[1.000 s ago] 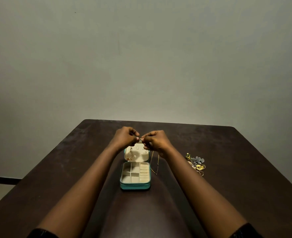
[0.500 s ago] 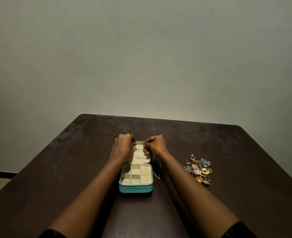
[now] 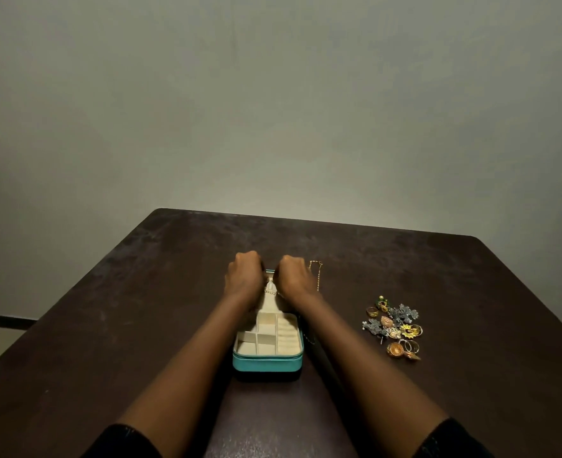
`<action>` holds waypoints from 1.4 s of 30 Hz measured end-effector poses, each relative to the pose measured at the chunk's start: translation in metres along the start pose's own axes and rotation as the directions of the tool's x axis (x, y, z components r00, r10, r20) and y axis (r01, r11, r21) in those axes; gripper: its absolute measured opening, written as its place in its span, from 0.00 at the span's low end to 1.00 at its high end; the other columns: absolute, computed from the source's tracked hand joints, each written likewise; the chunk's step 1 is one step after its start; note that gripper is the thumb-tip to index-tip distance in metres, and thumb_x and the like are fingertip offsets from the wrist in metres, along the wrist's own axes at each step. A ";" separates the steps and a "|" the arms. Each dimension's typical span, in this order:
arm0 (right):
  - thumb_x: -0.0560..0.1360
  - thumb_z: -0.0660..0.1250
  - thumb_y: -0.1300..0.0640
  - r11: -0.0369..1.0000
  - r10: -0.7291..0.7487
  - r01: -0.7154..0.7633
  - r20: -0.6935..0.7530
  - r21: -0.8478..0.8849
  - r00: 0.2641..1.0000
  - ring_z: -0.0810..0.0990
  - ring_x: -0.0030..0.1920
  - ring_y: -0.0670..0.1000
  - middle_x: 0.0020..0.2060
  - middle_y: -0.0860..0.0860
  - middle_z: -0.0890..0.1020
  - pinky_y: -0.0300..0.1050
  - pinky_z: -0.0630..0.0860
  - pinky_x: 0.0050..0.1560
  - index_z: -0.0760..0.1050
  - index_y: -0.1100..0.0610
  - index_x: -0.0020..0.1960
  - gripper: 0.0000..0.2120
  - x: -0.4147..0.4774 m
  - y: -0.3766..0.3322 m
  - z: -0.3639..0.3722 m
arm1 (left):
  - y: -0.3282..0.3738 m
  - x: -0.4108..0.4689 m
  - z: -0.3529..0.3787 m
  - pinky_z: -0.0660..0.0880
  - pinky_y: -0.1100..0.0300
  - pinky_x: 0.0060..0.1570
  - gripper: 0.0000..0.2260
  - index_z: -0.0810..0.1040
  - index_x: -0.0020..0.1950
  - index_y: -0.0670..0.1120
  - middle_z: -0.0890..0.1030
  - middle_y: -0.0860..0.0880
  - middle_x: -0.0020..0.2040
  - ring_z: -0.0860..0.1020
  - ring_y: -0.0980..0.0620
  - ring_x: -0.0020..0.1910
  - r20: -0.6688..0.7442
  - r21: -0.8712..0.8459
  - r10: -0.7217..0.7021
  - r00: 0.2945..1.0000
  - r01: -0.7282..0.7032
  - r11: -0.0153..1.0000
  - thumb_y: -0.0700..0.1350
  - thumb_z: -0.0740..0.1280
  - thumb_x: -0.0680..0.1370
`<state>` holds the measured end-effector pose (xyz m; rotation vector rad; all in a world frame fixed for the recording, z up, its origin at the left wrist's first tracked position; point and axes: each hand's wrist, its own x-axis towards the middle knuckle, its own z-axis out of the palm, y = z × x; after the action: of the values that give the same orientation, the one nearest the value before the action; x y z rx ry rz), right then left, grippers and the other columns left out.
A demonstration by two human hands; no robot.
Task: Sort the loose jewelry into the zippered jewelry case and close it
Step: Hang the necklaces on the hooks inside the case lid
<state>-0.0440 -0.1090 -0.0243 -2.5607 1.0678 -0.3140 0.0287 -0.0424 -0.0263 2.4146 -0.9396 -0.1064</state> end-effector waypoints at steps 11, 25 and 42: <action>0.74 0.62 0.66 0.996 0.064 -0.070 0.108 0.050 0.992 0.78 0.57 0.64 0.56 0.65 0.78 0.52 0.76 0.51 0.78 0.64 0.58 0.14 0.002 -0.003 -0.005 | -0.006 0.009 -0.013 0.76 0.57 0.47 0.05 0.84 0.42 0.45 0.83 0.43 0.46 0.80 0.46 0.49 0.225 -0.040 0.022 0.974 -0.013 0.999 0.37 0.73 0.69; 0.72 0.67 0.64 0.957 0.102 -0.160 0.234 0.243 0.967 0.82 0.41 0.52 0.49 0.58 0.84 0.38 0.74 0.33 0.82 0.64 0.51 0.09 -0.011 -0.007 -0.024 | -0.007 -0.005 -0.030 0.77 0.55 0.54 0.11 0.79 0.51 0.44 0.81 0.45 0.52 0.79 0.48 0.51 0.382 0.012 -0.040 0.923 0.038 0.999 0.41 0.74 0.70; 0.74 0.62 0.65 0.936 0.222 -0.191 -0.075 0.297 0.972 0.80 0.53 0.61 0.51 0.62 0.82 0.48 0.76 0.47 0.80 0.63 0.50 0.09 -0.041 0.007 -0.027 | -0.027 -0.028 -0.028 0.70 0.59 0.34 0.06 0.76 0.40 0.37 0.78 0.42 0.40 0.76 0.48 0.39 0.314 -0.232 -0.274 0.909 0.353 0.906 0.36 0.63 0.76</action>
<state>-0.0854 -0.0905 -0.0047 -2.1742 1.2202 -0.5160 0.0314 0.0050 -0.0196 2.2916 -0.5825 -0.6677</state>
